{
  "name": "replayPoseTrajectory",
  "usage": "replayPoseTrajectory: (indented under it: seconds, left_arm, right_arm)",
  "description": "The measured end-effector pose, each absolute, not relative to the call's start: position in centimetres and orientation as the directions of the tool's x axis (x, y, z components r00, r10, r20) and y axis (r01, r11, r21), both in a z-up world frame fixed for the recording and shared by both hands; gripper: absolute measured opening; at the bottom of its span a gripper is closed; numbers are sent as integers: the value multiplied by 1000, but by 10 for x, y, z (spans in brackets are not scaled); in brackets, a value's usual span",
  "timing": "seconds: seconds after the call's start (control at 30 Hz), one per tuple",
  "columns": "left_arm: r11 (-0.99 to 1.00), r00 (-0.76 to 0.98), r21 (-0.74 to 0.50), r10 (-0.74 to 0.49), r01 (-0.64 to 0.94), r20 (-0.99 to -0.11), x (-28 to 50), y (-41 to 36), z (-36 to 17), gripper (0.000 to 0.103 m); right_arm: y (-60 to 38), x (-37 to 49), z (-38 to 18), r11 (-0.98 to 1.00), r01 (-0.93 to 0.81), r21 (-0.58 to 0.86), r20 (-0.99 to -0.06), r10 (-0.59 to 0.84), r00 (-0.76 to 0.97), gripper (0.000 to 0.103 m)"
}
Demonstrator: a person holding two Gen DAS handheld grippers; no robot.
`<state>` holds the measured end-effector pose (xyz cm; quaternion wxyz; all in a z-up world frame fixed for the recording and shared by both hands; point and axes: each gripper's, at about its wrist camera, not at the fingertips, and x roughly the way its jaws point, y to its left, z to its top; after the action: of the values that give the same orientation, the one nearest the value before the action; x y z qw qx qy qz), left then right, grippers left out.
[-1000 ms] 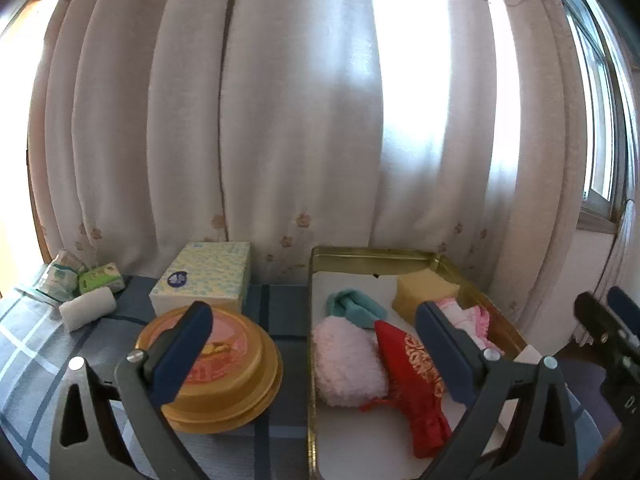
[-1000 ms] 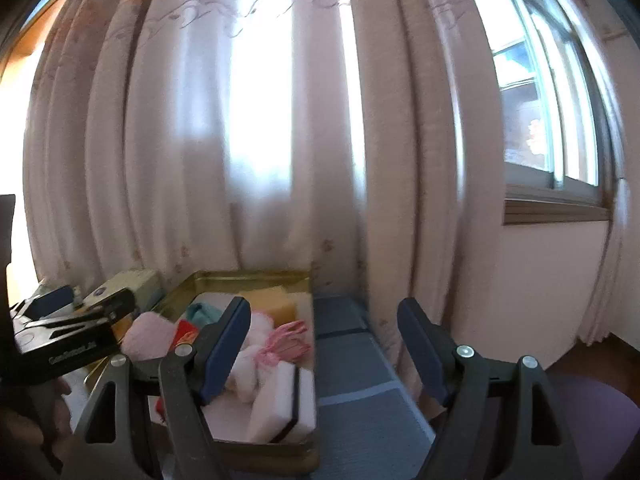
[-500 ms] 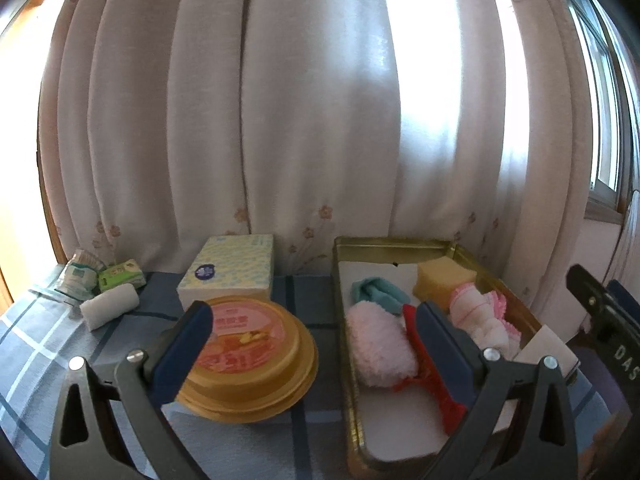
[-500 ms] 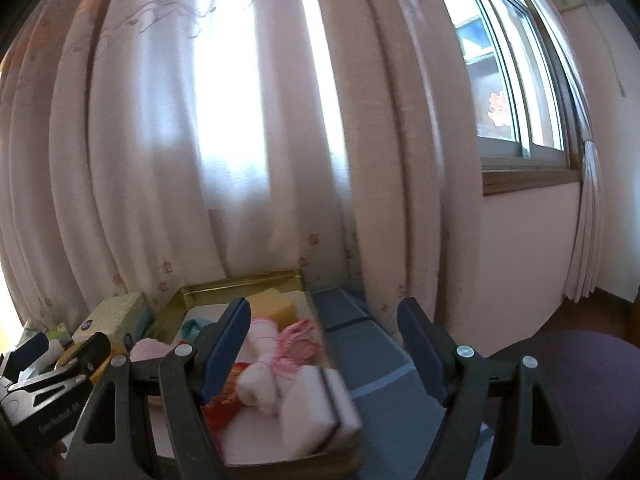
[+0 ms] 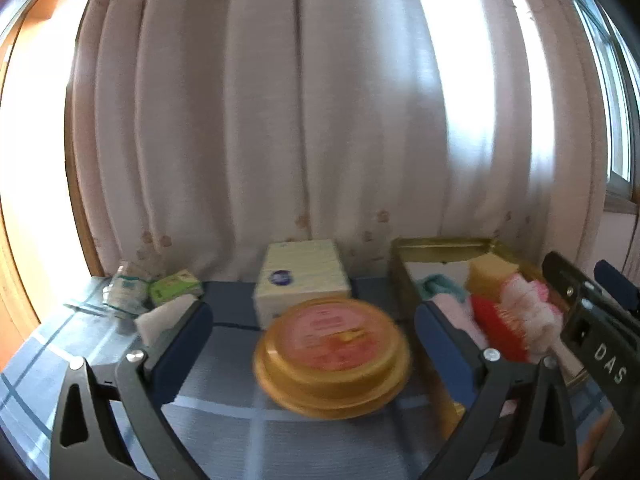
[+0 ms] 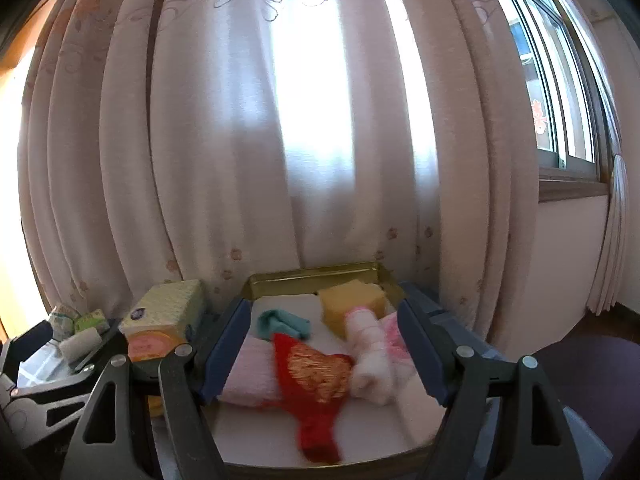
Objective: Organize soft objects
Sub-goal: 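Move both tools back toward the white roll and cotton swab bag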
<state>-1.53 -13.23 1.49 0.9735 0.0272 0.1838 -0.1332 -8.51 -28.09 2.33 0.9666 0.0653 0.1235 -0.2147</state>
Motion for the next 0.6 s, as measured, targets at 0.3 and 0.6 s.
replayPoseTrajectory:
  seconds: [0.3,0.6]
  left_arm:
    - [979,900,18,-178,202,-398,8,-71,14,103]
    - [991,907,71,-73,113,-415,34,-10,16,103]
  right_arm:
    - [-221,-54,21,937,345,55,-276,-318,907,78]
    - [-155,-15,16,974,226,18,-302,-210,930,78]
